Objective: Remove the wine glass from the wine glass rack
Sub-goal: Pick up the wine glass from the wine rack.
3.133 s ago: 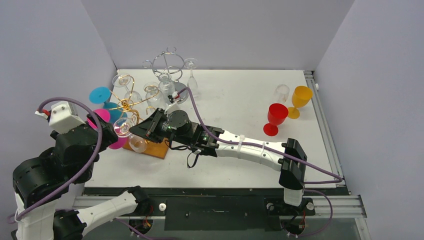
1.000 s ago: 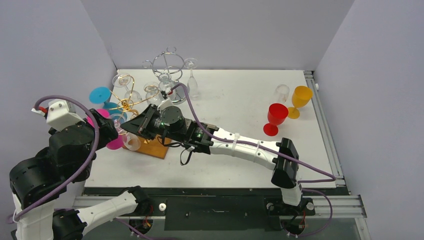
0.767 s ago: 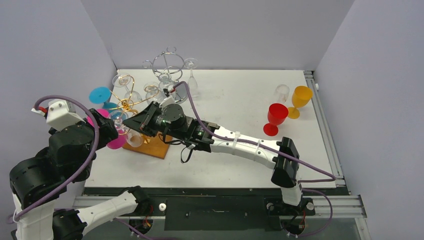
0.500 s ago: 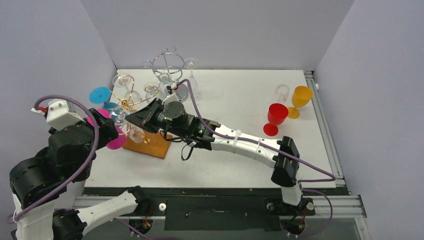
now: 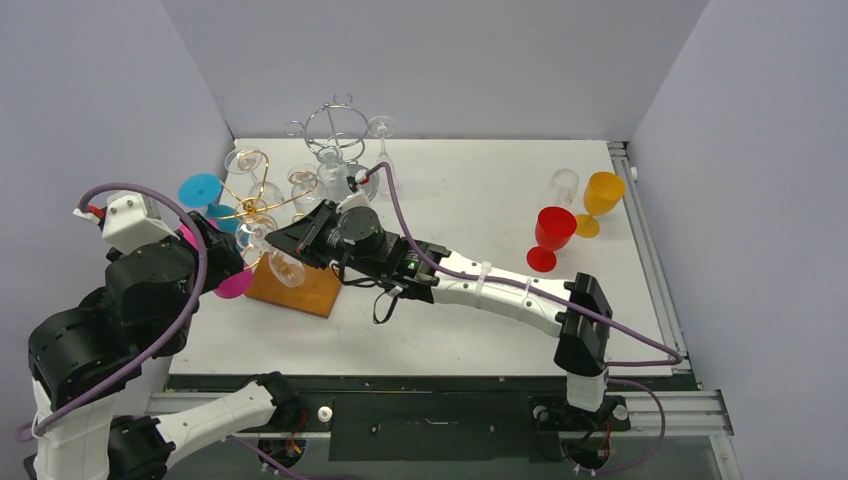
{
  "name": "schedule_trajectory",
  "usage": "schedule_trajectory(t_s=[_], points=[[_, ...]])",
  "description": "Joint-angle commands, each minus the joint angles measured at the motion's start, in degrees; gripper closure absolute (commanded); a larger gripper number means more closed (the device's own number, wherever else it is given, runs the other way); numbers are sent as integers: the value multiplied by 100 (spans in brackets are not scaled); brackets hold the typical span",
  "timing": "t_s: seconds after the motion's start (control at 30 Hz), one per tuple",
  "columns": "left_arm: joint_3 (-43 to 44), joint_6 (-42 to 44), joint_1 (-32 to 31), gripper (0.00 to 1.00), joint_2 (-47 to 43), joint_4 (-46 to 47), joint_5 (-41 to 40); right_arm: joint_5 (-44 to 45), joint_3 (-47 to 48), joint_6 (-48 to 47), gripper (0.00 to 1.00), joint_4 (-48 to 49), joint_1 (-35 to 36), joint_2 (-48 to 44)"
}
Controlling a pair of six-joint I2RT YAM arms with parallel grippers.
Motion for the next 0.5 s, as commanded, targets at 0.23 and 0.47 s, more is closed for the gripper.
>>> schedule_trajectory(t_s=[0.23, 0.47], points=[[-58, 141, -25, 33, 195, 411, 178, 240, -517, -7, 100, 664, -54, -879], [-184, 451, -22, 30, 286, 843, 531, 222, -971, 19, 100, 713, -53, -1242]])
